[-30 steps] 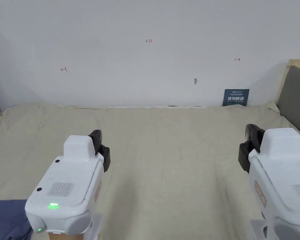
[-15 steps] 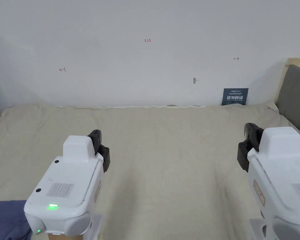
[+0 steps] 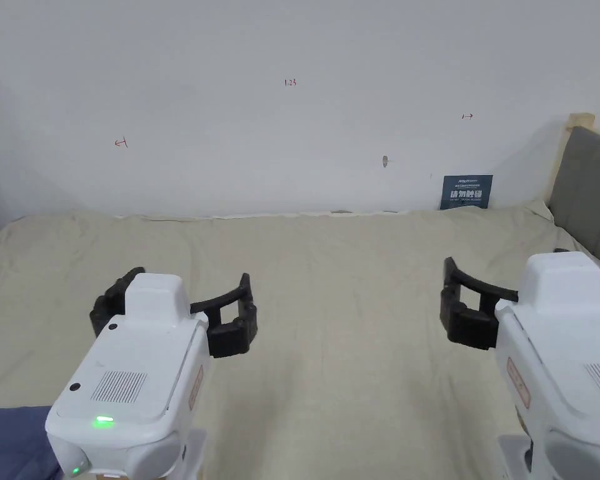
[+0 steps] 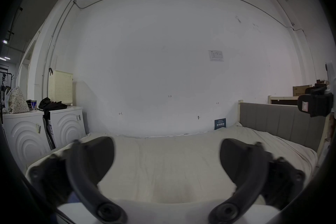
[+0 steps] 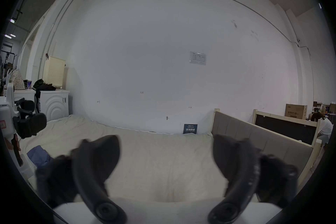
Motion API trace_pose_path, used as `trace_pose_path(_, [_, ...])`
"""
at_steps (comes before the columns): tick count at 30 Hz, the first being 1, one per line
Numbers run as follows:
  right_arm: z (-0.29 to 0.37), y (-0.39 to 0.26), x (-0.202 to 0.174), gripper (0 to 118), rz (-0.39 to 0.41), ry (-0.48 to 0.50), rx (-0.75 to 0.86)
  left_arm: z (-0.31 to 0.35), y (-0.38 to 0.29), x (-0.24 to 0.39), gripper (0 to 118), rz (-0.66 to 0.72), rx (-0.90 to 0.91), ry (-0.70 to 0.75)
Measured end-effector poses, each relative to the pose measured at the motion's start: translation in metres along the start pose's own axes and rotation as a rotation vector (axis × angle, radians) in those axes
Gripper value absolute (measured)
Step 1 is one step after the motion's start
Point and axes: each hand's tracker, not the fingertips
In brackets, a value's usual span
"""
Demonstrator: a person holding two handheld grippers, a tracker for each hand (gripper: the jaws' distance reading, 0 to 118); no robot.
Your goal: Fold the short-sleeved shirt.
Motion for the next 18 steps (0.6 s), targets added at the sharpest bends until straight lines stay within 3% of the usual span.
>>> trace_pose_path(1, [0.0003,-0.0004,-0.0001,115,-0.002,-0.001,0.007,0.0008,0.0002,0.0007,118,-0.002,0.009,0.008])
trace_pose_path(2, [0.0007,-0.0003,-0.0005,118,0.002,-0.007,0.011,0.0018,0.0004,0.0011,118,-0.007,0.018,0.014])
trace_pose_path(18, [0.0014,0.0007,-0.0027,118,0.004,-0.021,0.015,-0.0018,-0.0032,-0.0027,118,-0.009,0.012,0.058])
